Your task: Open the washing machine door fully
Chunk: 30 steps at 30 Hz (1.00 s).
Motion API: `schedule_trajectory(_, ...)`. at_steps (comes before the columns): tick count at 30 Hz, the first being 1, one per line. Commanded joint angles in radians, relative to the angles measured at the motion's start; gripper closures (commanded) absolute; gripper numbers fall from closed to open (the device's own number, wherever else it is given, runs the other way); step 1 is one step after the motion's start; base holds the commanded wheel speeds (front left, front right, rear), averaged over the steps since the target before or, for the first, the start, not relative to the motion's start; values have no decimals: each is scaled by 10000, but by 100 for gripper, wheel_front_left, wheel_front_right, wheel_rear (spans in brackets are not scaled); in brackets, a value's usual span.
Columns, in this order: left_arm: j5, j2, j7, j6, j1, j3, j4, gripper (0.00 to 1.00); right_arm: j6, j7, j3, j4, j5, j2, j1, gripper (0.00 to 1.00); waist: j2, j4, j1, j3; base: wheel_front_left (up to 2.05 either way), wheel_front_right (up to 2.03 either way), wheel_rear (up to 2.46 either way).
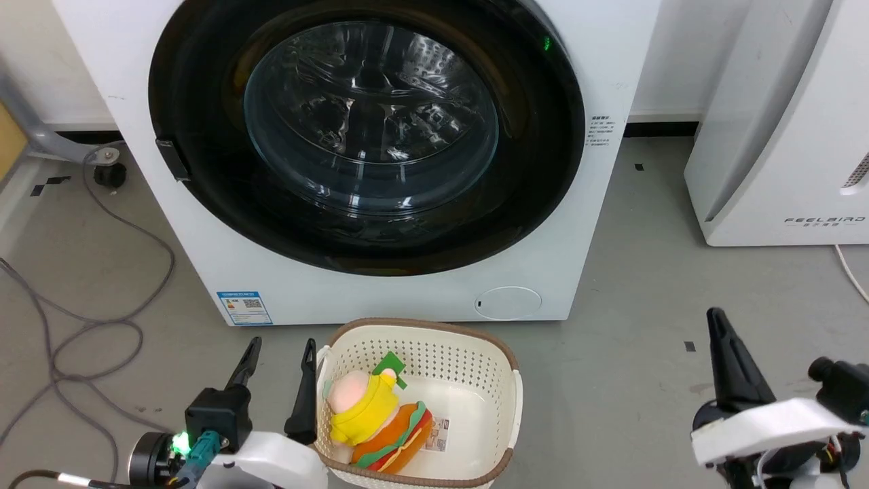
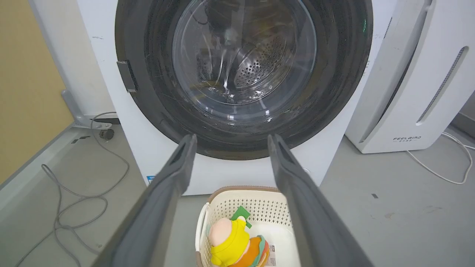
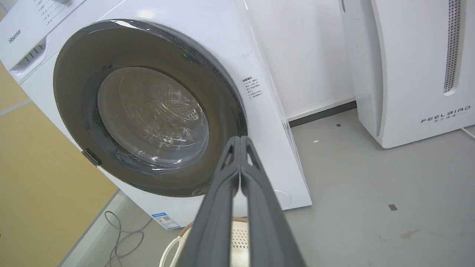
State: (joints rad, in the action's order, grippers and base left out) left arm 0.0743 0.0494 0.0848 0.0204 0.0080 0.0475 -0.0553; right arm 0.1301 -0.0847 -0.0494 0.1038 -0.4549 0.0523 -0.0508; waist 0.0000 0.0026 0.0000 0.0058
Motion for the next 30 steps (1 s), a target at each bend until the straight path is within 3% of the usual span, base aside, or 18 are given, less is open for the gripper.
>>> schedule_trajectory(1, 118, 6, 129, 26, -219, 28, -27, 0, 2, -132, -63, 199, -624, -8, -380, 100, 0, -5, 0, 32, 0, 0, 0)
schedule_trajectory(14, 317, 6, 380, 136, -492, 29, 42, 0, 3, -312, -329, 1353, -2582, 129, -2099, 100, 0, -95, 0, 432, 0, 0, 0)
schedule_trajectory(30, 630, 7, 735, 532, -1352, 110, 212, 0, 4, 126, -598, 3823, -4753, 958, -5591, 100, 0, 64, 0, 1443, 0, 0, 0)
